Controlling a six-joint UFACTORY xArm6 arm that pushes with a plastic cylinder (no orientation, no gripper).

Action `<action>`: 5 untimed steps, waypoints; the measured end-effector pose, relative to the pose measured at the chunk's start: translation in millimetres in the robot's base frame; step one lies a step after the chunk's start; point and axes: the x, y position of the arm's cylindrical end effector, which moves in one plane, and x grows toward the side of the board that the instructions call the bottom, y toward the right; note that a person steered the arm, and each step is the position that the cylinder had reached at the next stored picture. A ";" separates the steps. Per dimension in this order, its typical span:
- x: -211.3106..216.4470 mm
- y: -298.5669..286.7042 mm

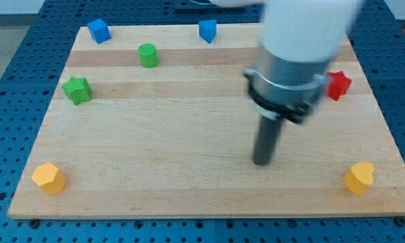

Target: Place your arm above the green circle

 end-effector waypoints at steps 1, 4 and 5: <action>-65.8 -23.5; -253.2 -117.3; -284.6 -169.9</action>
